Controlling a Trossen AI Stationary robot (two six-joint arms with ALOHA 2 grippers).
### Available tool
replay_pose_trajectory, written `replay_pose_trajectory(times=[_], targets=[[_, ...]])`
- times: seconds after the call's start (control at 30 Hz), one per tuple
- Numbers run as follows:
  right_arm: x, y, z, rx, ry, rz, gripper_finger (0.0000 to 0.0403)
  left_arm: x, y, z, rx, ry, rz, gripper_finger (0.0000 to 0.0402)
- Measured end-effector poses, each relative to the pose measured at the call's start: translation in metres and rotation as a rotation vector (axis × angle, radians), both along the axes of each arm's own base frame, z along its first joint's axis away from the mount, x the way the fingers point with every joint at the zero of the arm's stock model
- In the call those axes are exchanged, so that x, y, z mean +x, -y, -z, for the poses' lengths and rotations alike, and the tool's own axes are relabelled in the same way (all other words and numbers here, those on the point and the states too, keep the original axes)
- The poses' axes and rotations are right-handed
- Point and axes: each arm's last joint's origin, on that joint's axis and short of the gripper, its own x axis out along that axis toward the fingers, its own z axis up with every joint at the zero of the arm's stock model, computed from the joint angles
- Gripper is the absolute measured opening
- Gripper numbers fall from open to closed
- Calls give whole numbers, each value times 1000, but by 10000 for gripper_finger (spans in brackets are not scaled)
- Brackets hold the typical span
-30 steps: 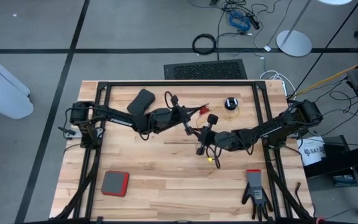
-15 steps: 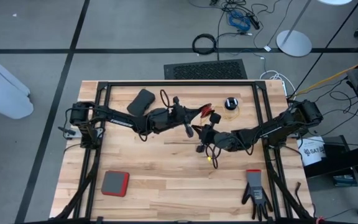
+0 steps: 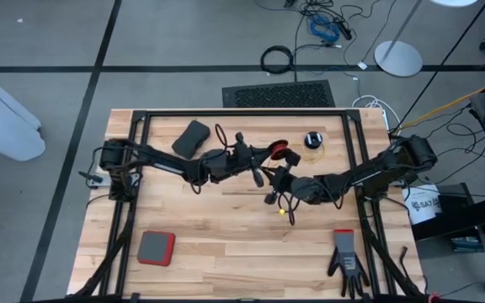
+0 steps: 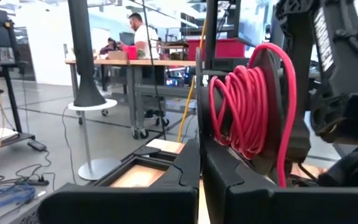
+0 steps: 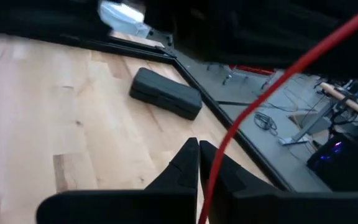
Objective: Coil cords
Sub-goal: Coil the red wire on the spool
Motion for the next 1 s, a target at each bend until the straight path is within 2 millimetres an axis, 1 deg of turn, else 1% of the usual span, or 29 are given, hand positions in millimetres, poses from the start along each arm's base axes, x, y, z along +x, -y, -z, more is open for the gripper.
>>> replay_pose_trajectory(times=[0.13,0.2,0.3,0.57,0.67,0.77,0.9,1.0], targets=[[3,3,7,26,-6,16,0,3,1,9,-2,2,-4,4],[4,3,13,30,-29,17,0,4,4,10,-2,3,3,4],[6,2,19,28,-51,-1,0,4,8,10,3,4,41,4],[5,-4,21,-38,-101,14,2,3,10,4,7,14,132,4],[4,-7,22,-47,-114,13,13,3,5,4,-9,19,132,4],[1,-16,21,-63,-109,19,33,3,1,5,-11,13,126,4],[-6,-29,15,-91,-107,24,60,2,-1,4,-9,14,143,4],[-13,-36,11,-99,-108,32,73,2,-2,4,-9,11,130,4]])
